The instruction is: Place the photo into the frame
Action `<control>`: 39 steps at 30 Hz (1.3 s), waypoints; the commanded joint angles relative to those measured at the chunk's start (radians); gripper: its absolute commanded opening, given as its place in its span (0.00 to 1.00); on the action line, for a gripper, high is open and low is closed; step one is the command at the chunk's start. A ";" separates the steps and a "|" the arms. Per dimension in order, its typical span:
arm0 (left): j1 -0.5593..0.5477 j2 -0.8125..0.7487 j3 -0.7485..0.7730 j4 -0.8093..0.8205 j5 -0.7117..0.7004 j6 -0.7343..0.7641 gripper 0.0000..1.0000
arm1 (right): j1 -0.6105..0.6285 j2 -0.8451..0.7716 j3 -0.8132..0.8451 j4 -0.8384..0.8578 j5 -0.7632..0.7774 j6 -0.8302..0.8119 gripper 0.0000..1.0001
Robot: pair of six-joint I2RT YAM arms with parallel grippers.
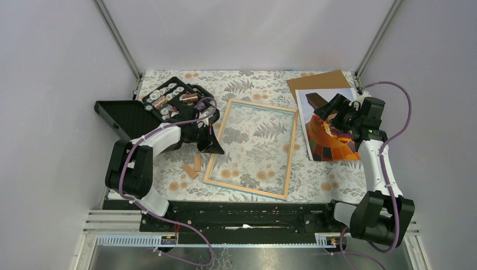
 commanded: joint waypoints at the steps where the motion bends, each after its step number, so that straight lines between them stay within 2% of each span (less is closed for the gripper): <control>1: 0.005 0.004 0.056 -0.034 0.067 0.039 0.00 | 0.011 0.000 0.005 0.034 -0.010 -0.004 1.00; 15: 0.005 -0.033 0.099 -0.143 0.061 0.067 0.00 | 0.014 -0.001 0.006 0.032 -0.013 -0.006 1.00; 39: 0.005 -0.128 0.048 -0.141 0.150 0.023 0.00 | 0.020 -0.002 0.008 0.029 -0.016 -0.007 1.00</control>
